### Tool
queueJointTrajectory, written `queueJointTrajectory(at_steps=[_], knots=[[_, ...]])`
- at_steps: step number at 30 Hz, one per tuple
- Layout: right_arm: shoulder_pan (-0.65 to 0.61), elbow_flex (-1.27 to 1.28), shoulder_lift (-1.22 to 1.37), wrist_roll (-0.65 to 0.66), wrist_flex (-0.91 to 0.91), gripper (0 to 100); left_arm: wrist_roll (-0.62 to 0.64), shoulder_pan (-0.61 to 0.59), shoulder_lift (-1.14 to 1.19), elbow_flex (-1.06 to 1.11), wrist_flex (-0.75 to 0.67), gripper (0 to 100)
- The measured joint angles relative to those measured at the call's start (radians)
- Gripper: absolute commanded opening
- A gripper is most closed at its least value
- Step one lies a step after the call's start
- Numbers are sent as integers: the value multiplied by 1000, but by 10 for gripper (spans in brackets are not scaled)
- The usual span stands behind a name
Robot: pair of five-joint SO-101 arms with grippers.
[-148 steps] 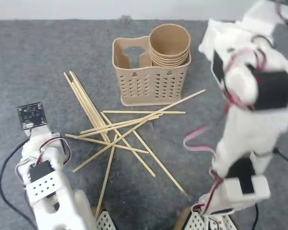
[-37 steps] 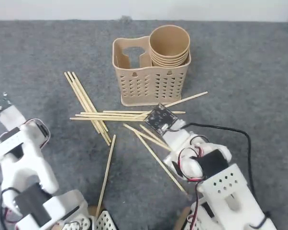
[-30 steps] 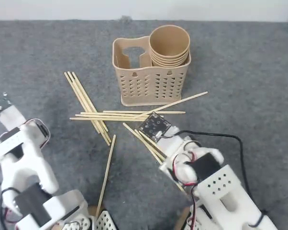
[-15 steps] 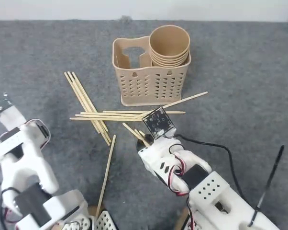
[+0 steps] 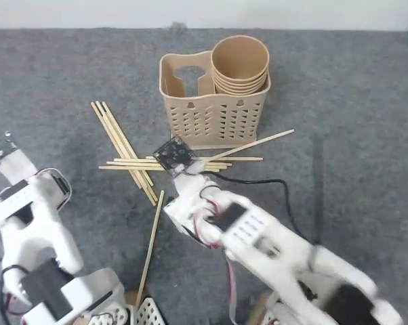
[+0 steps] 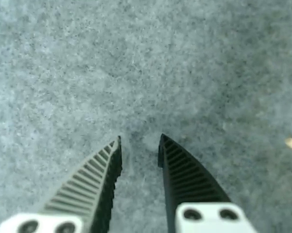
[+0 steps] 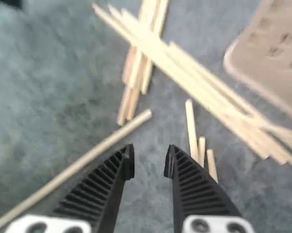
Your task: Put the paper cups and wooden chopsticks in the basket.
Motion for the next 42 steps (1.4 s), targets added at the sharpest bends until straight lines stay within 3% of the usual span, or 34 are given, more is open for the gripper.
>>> queueJointTrajectory(at_steps=[9,15,20,25,30,36,42], knots=[[135,-28,203,2,-178,127,5,11,0,0,0,124],[135,-34,239,2,-207,214,0,18,0,0,0,124],[133,-43,293,2,-229,154,0,18,0,0,0,124],[141,-104,365,2,-233,1,0,18,0,0,0,124],[140,-110,370,0,-236,7,0,18,0,0,0,124],[140,-2,186,0,-236,7,2,18,0,0,0,124],[135,166,-183,0,-236,7,-2,18,0,0,0,124]])
